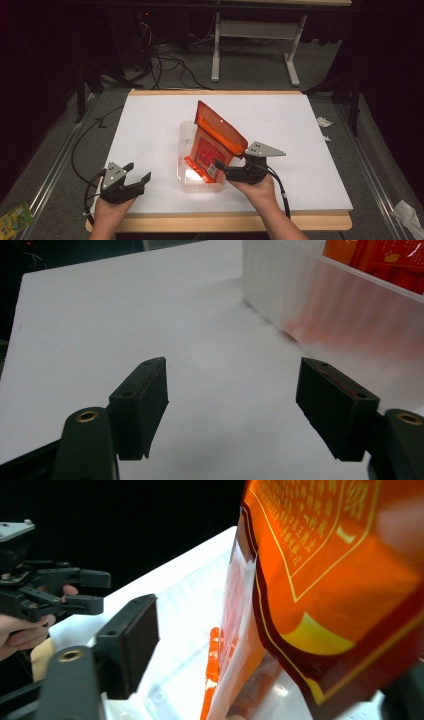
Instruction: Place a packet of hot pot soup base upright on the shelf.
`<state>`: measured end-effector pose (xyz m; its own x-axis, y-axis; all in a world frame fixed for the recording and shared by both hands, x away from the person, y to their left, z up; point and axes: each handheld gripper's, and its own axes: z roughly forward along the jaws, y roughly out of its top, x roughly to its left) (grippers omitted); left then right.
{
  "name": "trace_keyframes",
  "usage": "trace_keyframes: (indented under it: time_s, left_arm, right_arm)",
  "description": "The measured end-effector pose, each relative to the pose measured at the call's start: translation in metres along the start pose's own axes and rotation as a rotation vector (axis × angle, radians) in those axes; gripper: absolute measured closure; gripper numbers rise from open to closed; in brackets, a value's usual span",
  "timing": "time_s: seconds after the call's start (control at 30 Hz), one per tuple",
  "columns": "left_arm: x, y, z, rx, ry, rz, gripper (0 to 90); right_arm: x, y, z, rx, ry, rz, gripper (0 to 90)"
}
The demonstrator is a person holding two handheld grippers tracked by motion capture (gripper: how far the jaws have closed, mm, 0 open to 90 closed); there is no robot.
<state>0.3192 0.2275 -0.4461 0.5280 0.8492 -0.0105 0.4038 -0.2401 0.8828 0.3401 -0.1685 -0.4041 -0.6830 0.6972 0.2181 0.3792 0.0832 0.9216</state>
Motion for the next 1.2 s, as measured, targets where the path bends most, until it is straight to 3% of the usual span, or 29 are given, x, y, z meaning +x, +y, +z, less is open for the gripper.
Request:
trace_keyframes:
  time_s: [0.3, 0.4, 0.57, 0.7, 0.77, 0.8, 0.93, 1.03, 1.2]
  left_arm:
    - [-0.002, 0.000, -0.001, -0.004, -0.018, 0.002, 23.3]
    - [-0.002, 0.001, 0.000, 0.006, -0.026, -0.010, 19.5]
    - [-0.003, 0.000, -0.001, 0.006, -0.024, -0.020, 16.4]
    - [-0.004, -0.001, 0.000, 0.012, -0.022, -0.025, 15.8]
    - [-0.004, -0.001, 0.002, 0.017, -0.027, -0.031, 15.5]
    - [-0.005, -0.001, 0.003, 0.018, -0.027, -0.031, 15.3]
    - [-0.007, -0.001, 0.009, 0.036, -0.022, -0.028, 15.1]
    - [-0.010, -0.001, 0.013, 0.044, -0.023, -0.020, 15.1]
    - [-0.012, -0.002, 0.015, 0.058, -0.028, 0.005, 15.1]
  right_arm:
    - [-0.012, 0.002, -0.041, -0.039, -0.017, -0.024, 15.5]
    - [-0.026, -0.001, -0.062, -0.049, -0.072, -0.032, 13.0]
    - [-0.062, -0.014, -0.102, -0.062, -0.191, -0.017, 5.4]
    - [-0.090, -0.039, -0.143, -0.089, -0.308, -0.003, 3.5]
    - [-0.098, -0.050, -0.153, -0.097, -0.325, 0.038, 1.4]
    - [-0.101, -0.052, -0.155, -0.088, -0.321, 0.058, 0.5]
    - [-0.101, -0.053, -0.147, -0.080, -0.290, 0.045, 0.2]
    - [-0.099, -0.055, -0.138, -0.045, -0.265, 0.019, 0.0]
    - [-0.101, -0.059, -0.139, -0.037, -0.273, 0.036, 0.0]
